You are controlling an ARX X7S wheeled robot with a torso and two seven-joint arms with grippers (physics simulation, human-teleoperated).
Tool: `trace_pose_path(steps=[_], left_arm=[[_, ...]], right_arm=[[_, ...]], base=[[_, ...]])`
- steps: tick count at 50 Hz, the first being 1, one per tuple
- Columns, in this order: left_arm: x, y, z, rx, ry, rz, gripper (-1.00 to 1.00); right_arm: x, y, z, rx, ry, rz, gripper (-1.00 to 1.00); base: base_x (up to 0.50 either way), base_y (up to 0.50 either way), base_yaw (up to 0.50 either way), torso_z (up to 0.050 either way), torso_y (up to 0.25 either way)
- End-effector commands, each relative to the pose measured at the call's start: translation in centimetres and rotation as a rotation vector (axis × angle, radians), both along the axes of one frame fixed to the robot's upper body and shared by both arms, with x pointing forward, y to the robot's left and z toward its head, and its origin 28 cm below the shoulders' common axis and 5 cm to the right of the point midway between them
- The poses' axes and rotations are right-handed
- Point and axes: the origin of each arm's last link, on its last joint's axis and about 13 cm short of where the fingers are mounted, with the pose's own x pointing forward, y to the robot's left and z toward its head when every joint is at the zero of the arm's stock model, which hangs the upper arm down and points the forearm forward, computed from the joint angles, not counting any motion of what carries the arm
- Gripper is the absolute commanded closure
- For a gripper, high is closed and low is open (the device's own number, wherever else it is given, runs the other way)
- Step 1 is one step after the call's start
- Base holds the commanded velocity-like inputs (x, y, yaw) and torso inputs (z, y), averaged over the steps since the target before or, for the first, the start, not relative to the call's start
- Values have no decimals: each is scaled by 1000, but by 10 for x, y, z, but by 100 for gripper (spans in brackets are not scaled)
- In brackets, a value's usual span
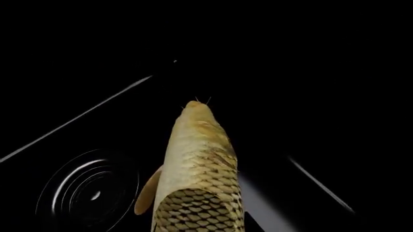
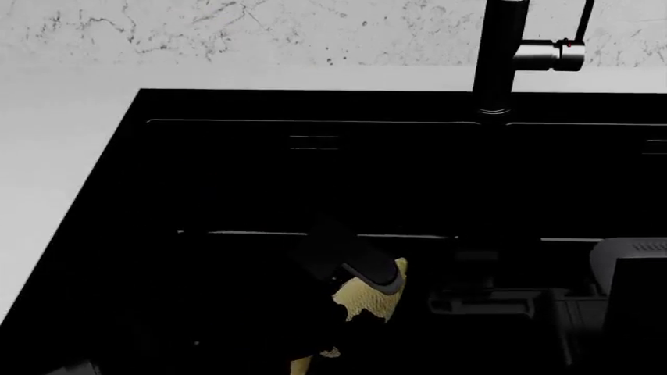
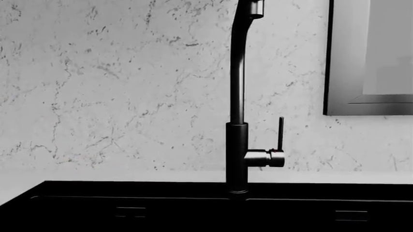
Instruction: Pick the fish from the counter and place it in the sink
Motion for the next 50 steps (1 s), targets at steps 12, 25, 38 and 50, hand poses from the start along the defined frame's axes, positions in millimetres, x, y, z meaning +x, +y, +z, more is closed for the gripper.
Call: trace_pose_path(steps=[12,25,38,50], left_arm=[[-3,-13,15,-127,33,-106,-100],[-3,-17,25,-136,-1,-124,-100],[2,-14,40,-124,-65,-108,-100],[12,-5,43,-52,-119,-74,-100]], right_arm=[[0,1,1,-2,-2,3,-100],[-2,1,2,-3,-7,4,-100],[-2,1,1,0,-13,4,-100],[-2,2,3,1,-16,9,-100]], base=[[0,0,0,0,1],[0,0,0,0,0],[0,0,0,0,0],[0,0,0,0,0]])
